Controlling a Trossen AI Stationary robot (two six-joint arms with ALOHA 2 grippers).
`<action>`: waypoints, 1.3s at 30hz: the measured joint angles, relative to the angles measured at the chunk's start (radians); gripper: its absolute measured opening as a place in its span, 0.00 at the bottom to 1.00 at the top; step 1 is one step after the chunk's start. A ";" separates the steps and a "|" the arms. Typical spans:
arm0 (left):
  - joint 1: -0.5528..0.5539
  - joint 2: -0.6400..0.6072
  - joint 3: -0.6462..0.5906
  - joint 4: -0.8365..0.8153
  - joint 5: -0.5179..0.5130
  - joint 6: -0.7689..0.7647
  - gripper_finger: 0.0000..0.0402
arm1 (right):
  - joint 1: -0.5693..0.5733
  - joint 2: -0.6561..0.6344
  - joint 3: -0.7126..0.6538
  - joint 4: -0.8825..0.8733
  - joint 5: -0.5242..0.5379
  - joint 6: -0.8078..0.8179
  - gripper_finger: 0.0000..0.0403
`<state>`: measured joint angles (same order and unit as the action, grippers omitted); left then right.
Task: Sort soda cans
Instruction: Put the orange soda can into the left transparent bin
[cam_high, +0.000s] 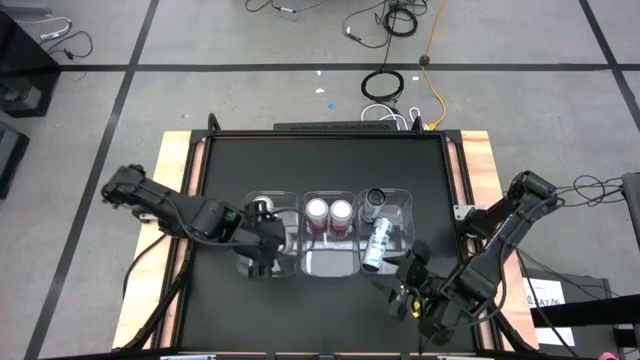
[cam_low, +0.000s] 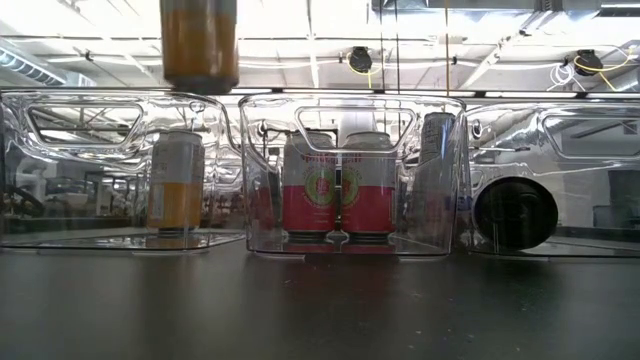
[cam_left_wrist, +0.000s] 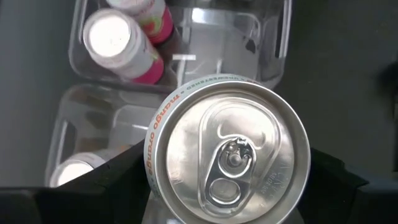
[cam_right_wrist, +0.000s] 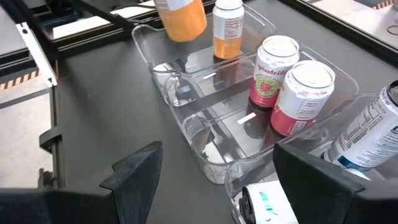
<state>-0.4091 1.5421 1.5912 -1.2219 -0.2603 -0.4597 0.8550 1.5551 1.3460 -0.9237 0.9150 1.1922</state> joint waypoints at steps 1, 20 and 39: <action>0.007 -0.028 -0.043 0.028 0.009 -0.004 0.79 | -0.005 0.000 0.000 0.000 0.000 0.000 0.74; 0.224 -0.200 -0.621 0.532 0.136 0.152 0.79 | -0.085 0.000 0.000 0.061 -0.004 0.001 0.74; 0.363 -0.081 -0.647 0.693 0.116 0.099 0.79 | -0.091 0.000 0.000 0.058 -0.005 -0.007 0.74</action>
<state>-0.0466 1.4612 0.9445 -0.5293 -0.1447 -0.3610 0.7643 1.5551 1.3460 -0.8654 0.9100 1.1854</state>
